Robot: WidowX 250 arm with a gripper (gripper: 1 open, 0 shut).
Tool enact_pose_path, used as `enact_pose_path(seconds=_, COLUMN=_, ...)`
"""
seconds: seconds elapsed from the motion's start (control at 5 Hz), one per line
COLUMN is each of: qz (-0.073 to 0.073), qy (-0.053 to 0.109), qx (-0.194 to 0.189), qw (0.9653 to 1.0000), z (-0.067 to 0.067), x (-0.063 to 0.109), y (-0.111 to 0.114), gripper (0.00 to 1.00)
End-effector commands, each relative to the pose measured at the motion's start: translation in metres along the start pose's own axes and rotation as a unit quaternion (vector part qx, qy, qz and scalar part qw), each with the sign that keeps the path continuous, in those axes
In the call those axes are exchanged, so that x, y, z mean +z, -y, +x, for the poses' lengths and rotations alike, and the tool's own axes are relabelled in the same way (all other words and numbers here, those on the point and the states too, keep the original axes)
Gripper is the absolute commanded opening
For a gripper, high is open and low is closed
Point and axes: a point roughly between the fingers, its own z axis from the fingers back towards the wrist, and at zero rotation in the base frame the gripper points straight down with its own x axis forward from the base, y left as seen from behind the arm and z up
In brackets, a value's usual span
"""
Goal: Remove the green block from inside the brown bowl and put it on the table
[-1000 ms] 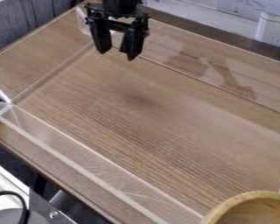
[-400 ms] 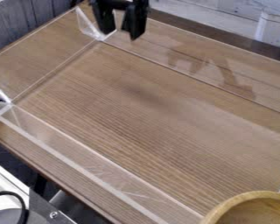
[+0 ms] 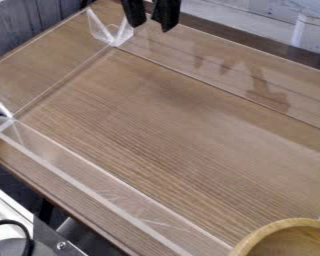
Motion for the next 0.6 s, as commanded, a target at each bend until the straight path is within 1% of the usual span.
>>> enact_pose_path(seconds=0.0, qz=0.016, qy=0.024, qx=0.006, qw=0.9996, z=0.004, x=0.014, y=-0.001, gripper=1.0)
enact_pose_path(seconds=0.2, qz=0.029, qy=0.002, qx=0.02, qw=0.9994, z=0.016, x=0.001, y=-0.008, gripper=1.0)
enact_pose_path(seconds=0.4, qz=0.044, qy=-0.015, qx=0.037, qw=0.9982, z=0.03, x=-0.012, y=-0.019, gripper=1.0)
